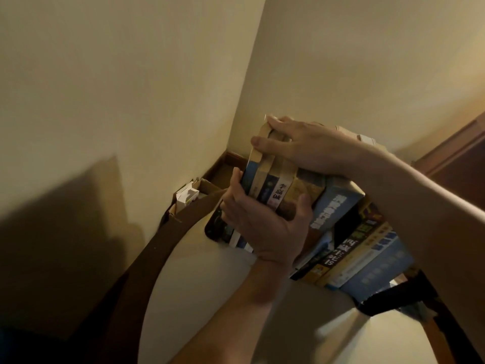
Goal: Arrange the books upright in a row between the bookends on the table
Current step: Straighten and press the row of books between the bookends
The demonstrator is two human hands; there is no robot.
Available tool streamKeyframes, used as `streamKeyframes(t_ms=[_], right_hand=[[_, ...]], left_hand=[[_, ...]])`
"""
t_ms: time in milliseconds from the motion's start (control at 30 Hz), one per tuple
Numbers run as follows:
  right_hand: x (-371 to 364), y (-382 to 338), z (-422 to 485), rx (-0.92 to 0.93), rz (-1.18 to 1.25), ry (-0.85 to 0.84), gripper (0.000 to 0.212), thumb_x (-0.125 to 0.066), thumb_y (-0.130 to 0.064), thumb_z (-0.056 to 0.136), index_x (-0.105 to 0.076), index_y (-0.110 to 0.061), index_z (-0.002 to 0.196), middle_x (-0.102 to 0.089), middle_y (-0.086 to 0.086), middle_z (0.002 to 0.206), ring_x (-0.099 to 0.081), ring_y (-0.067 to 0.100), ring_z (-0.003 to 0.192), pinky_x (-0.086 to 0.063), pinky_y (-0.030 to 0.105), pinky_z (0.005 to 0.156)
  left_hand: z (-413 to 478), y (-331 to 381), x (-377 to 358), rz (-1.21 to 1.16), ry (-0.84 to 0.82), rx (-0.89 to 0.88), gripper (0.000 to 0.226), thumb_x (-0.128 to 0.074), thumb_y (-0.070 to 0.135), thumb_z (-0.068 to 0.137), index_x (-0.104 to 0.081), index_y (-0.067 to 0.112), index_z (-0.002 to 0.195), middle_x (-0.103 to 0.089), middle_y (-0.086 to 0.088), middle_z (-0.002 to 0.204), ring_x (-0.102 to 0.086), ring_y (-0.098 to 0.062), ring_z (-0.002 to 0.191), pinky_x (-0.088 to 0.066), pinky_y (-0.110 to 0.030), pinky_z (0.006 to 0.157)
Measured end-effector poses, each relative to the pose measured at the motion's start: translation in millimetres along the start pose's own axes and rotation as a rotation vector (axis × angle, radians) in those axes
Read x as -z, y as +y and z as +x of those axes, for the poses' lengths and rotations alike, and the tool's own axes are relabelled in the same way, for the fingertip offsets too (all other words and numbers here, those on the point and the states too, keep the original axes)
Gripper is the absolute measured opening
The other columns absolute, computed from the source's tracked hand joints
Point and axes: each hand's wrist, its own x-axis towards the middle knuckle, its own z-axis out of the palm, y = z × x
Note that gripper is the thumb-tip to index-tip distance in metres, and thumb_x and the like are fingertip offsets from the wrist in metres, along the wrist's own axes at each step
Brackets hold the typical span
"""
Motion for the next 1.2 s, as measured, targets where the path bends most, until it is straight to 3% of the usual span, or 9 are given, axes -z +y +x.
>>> streamKeyframes(t_ms=[167, 333, 467, 667, 833, 900, 1067, 1133, 1200], right_hand=[[-1.1, 0.6, -2.2, -0.035, 0.032, -0.004, 0.096, -0.035, -0.085, 0.082, -0.018, -0.029, 0.159, -0.037, 0.000, 0.156, -0.038, 0.024, 0.140, -0.037, 0.048, 0.110], [0.4, -0.9, -4.4, -0.064, 0.082, -0.006, 0.104, -0.034, -0.089, 0.073, -0.020, -0.032, 0.158, -0.040, 0.001, 0.157, -0.040, 0.024, 0.139, -0.036, 0.041, 0.101], [0.2, -0.7, -7.1, -0.079, 0.102, 0.027, 0.097, -0.031, -0.089, 0.077, -0.025, -0.036, 0.157, -0.037, -0.001, 0.160, -0.036, 0.024, 0.144, -0.033, 0.043, 0.108], [2.9, 2.8, -11.3, -0.093, 0.182, 0.038, 0.090, -0.038, -0.087, 0.079, -0.034, -0.038, 0.154, -0.037, -0.005, 0.159, -0.036, 0.020, 0.143, -0.032, 0.037, 0.102], [6.8, -0.3, -10.1, -0.044, 0.254, 0.006, 0.084, -0.036, -0.079, 0.086, -0.034, -0.029, 0.154, -0.039, -0.003, 0.157, -0.036, 0.009, 0.122, -0.029, 0.029, 0.088], [7.2, -0.6, -9.0, -0.058, 0.249, -0.002, 0.090, -0.037, -0.084, 0.081, -0.034, -0.032, 0.154, -0.037, -0.004, 0.159, -0.039, 0.016, 0.134, -0.032, 0.030, 0.091], [4.9, 1.7, -6.5, -0.081, 0.268, -0.019, 0.103, -0.041, -0.091, 0.072, -0.018, -0.038, 0.158, -0.019, -0.004, 0.167, -0.021, 0.023, 0.151, -0.025, 0.045, 0.113], [5.9, 0.0, -5.2, -0.073, 0.306, -0.019, 0.102, -0.043, -0.088, 0.073, -0.017, -0.038, 0.158, -0.017, -0.004, 0.167, -0.019, 0.022, 0.151, -0.023, 0.043, 0.111], [6.9, -0.4, -2.9, -0.053, 0.302, -0.019, 0.098, -0.045, -0.085, 0.076, -0.026, -0.034, 0.157, -0.028, -0.002, 0.163, -0.027, 0.022, 0.148, -0.029, 0.031, 0.100]], left_hand=[[-0.8, -0.6, -6.1, 0.025, 0.041, 0.022, 0.100, -0.039, 0.079, 0.082, -0.028, 0.005, 0.148, -0.045, -0.008, 0.131, -0.040, -0.019, 0.120, -0.036, -0.046, 0.102], [-3.6, -1.7, -7.8, 0.047, 0.024, 0.028, 0.104, -0.031, 0.083, 0.082, -0.023, 0.006, 0.151, -0.044, -0.012, 0.132, -0.041, -0.026, 0.123, -0.027, -0.039, 0.108], [-4.9, -3.6, -4.5, 0.030, 0.014, 0.021, 0.103, -0.034, 0.082, 0.083, -0.023, 0.006, 0.151, -0.044, -0.012, 0.132, -0.031, -0.011, 0.123, -0.022, -0.033, 0.109], [-6.6, -1.6, -3.5, 0.030, 0.019, 0.023, 0.101, -0.033, 0.081, 0.083, -0.027, 0.006, 0.149, -0.047, -0.014, 0.130, -0.029, -0.008, 0.124, -0.020, -0.027, 0.110], [-6.5, -1.4, -1.7, 0.035, -0.003, 0.040, 0.102, -0.043, 0.077, 0.082, -0.026, 0.004, 0.151, -0.045, -0.012, 0.129, -0.029, -0.009, 0.122, -0.018, -0.025, 0.110], [-7.0, -1.1, -1.5, 0.045, -0.007, 0.044, 0.102, -0.050, 0.070, 0.078, -0.025, 0.004, 0.152, -0.044, -0.012, 0.128, -0.031, -0.011, 0.122, -0.020, -0.029, 0.109], [-6.9, -0.9, -2.1, 0.058, -0.033, 0.051, 0.100, -0.052, 0.065, 0.076, -0.023, 0.007, 0.153, -0.043, -0.011, 0.129, -0.039, -0.024, 0.123, -0.024, -0.036, 0.109], [-7.2, -0.5, -1.0, 0.065, -0.036, 0.048, 0.099, -0.054, 0.062, 0.076, -0.024, 0.006, 0.152, -0.043, -0.011, 0.130, -0.040, -0.025, 0.124, -0.025, -0.037, 0.109], [-7.7, 1.2, 0.7, 0.053, -0.038, 0.050, 0.098, -0.056, 0.060, 0.076, -0.026, 0.006, 0.152, -0.044, -0.012, 0.131, -0.040, -0.025, 0.124, -0.029, -0.039, 0.109]])
